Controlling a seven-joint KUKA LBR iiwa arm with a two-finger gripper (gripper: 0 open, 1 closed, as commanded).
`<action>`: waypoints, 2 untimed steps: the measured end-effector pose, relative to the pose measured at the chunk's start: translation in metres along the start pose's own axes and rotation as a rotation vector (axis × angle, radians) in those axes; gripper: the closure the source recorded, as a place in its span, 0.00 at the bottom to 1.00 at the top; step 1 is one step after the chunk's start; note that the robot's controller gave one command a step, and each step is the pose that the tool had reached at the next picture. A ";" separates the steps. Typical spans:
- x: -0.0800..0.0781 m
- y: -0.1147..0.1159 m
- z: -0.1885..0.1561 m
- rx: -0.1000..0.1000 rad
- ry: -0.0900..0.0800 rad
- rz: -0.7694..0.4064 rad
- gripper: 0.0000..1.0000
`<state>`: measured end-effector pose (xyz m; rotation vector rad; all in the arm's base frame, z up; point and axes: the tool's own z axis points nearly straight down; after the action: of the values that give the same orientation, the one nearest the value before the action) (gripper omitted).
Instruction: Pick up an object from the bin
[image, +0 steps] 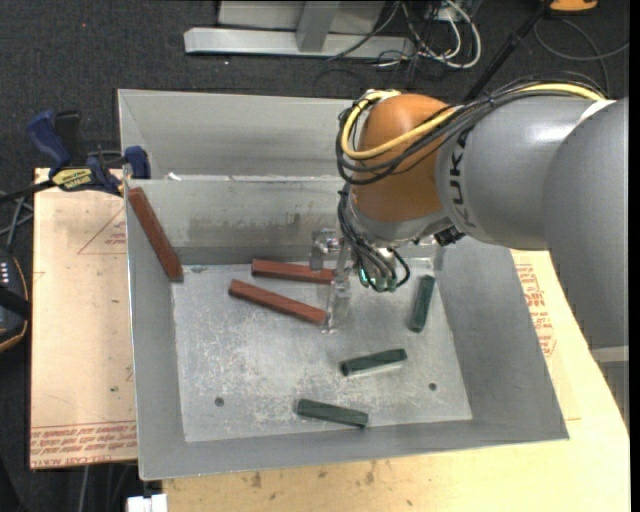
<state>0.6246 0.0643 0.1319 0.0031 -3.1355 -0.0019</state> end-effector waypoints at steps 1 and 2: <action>-0.002 0.000 -0.005 0.000 -0.007 0.001 0.00; 0.046 0.007 0.057 -0.001 -0.007 0.095 1.00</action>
Offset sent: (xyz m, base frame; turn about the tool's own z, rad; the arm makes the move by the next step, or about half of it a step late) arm -0.0473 0.0060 -0.0585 0.0957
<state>0.5782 0.0716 0.0747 -0.1454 -3.1394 -0.0037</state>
